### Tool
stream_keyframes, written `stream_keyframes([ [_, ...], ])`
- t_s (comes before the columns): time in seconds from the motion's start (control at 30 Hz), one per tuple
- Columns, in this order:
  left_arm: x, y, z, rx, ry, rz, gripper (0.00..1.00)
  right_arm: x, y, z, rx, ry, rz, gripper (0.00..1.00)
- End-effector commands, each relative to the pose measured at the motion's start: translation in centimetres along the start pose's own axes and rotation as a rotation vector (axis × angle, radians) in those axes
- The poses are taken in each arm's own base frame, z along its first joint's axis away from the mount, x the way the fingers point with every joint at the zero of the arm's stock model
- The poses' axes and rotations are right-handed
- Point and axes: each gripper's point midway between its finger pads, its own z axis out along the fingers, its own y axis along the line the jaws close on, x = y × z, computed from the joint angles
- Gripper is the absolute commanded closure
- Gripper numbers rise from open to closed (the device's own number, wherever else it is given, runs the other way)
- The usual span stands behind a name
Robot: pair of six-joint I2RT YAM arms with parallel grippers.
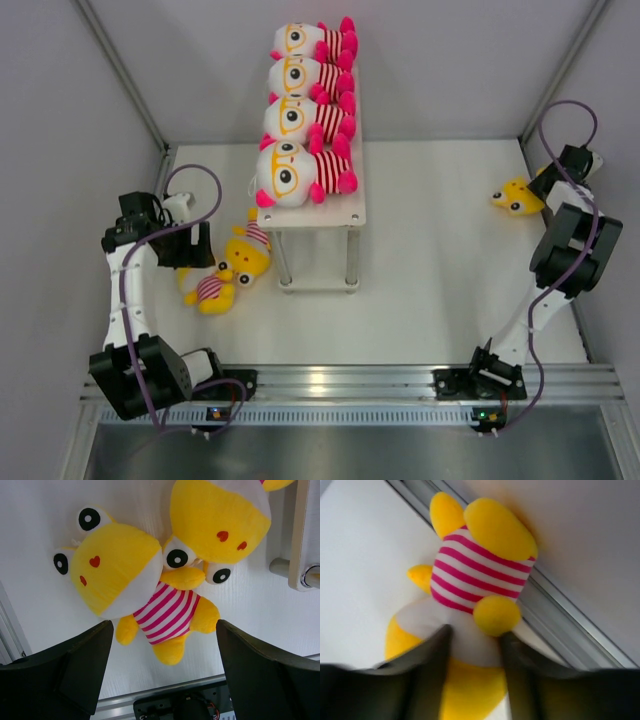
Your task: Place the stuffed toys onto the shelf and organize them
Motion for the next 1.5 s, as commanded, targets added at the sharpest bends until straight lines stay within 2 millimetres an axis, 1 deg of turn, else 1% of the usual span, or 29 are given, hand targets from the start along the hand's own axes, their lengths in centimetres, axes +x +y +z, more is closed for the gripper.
stream_keyframes([
  [0.0,-1.7,0.2,-1.0,-0.029,-0.071,0.029,0.11,-0.8,0.2,0.7,-0.052,-0.031,0.046,0.67],
  [0.03,-1.7,0.3,-1.0,-0.031,-0.071,0.028,0.11,-0.2,0.9,0.7,-0.092,-0.022,0.062,0.74],
  [0.07,-1.7,0.3,-1.0,-0.03,-0.069,0.026,0.11,-0.4,1.2,0.3,-0.111,-0.027,0.075,0.88],
  [0.1,-1.8,0.3,-1.1,-0.031,-0.075,0.032,0.11,-0.5,1.3,0.0,-0.115,-0.031,0.093,0.94],
  [0.13,-1.8,0.2,-1.2,-0.03,-0.079,0.031,0.11,0.6,1.2,-0.4,-0.108,-0.011,0.148,0.99],
  [0.2,-1.9,0.1,-1.3,-0.027,-0.087,0.037,0.11,-0.9,2.7,-2.8,-0.19,-0.066,0.218,1.0],
  [0.23,-1.9,0.0,-1.3,-0.021,-0.087,0.033,0.11,1.2,2.6,-3.5,-0.202,-0.029,0.292,1.0],
  [0.27,-1.9,-0.1,-1.3,-0.019,-0.087,0.035,0.11,0.7,3.1,-4.4,-0.233,-0.062,0.332,1.0],
  [0.3,-1.9,-0.1,-1.3,-0.017,-0.087,0.036,0.11,1.5,3.5,-6.5,-0.259,-0.06,0.407,1.0],
  [0.33,-1.8,-0.1,-1.2,-0.013,-0.087,0.035,0.11,-0.5,5.3,-9.4,-0.343,-0.13,0.438,1.0],
  [0.37,-1.9,-0.2,-1.3,-0.015,-0.092,0.037,0.11,-0.6,5.2,-10.4,-0.358,-0.144,0.476,1.0],
  [0.4,-1.9,-0.2,-1.3,-0.013,-0.091,0.04,0.11,1.3,6.1,-11.4,-0.376,-0.114,0.517,1.0],
  [0.43,-2.0,-0.2,-1.4,-0.012,-0.094,0.043,0.11,1.3,6.5,-12.4,-0.378,-0.133,0.53,1.0],
  [0.47,-2.0,-0.2,-1.4,-0.012,-0.096,0.043,0.11,1.2,8.9,-14.9,-0.436,-0.146,0.519,1.0],
  [0.5,-2.0,-0.3,-1.4,-0.009,-0.096,0.044,0.11,2.3,10.0,-15.9,-0.452,-0.12,0.532,1.0],
  [0.53,-2.0,-0.3,-1.4,-0.008,-0.098,0.044,0.11,2.4,10.7,-16.7,-0.456,-0.135,0.548,1.0],
  [0.57,-2.0,-0.4,-1.4,-0.002,-0.099,0.044,0.11,3.5,13.5,-19.0,-0.527,-0.117,0.538,1.0],
  [0.63,-2.0,-0.4,-1.5,-0.003,-0.1,0.046,0.11,4.8,15.8,-21.0,-0.58,-0.096,0.588,1.0],
  [0.7,-2.1,-0.4,-1.6,-0.006,-0.106,0.05,0.11,7.0,19.6,-24.3,-0.67,-0.047,0.592,1.0],
  [0.73,-2.0,-0.4,-1.6,-0.007,-0.104,0.051,0.11,7.3,20.4,-24.9,-0.676,-0.055,0.599,1.0],
  [0.77,-2.0,-0.4,-1.6,-0.007,-0.104,0.051,0.11,9.0,22.4,-26.5,-0.719,-0.02,0.576,1.0],
  [0.8,-2.0,-0.5,-1.6,-0.006,-0.105,0.054,0.1,9.2,23.5,-27.4,-0.741,-0.018,0.577,1.0],
  [0.87,-2.0,-0.4,-1.6,-0.008,-0.107,0.054,0.1,11.0,25.9,-28.8,-0.795,0.025,0.557,1.0],
  [0.93,-2.0,-0.6,-1.6,-0.002,-0.108,0.054,0.1,11.4,28.1,-30.2,-0.867,0.038,0.551,1.0],
  [0.97,-2.0,-0.5,-1.6,-0.002,-0.109,0.054,0.1,13.1,29.5,-30.3,-0.883,0.081,0.526,1.0],
  [1.0,-1.9,-0.5,-1.6,-0.003,-0.107,0.054,0.1,13.4,31.0,-31.2,-0.926,0.11,0.517,1.0],
  [1.1,-1.9,-0.5,-1.7,-0.007,-0.11,0.055,0.1,16.0,33.5,-31.8,-0.956,0.175,0.49,1.0],
  [1.37,-1.6,-0.5,-1.6,-0.007,-0.104,0.053,0.1,22.2,36.5,-33.8,-0.985,0.265,0.456,1.0],
  [1.47,-1.6,-0.5,-1.6,-0.012,-0.104,0.053,0.1,24.6,37.7,-34.3,-1.003,0.316,0.421,0.95],
])
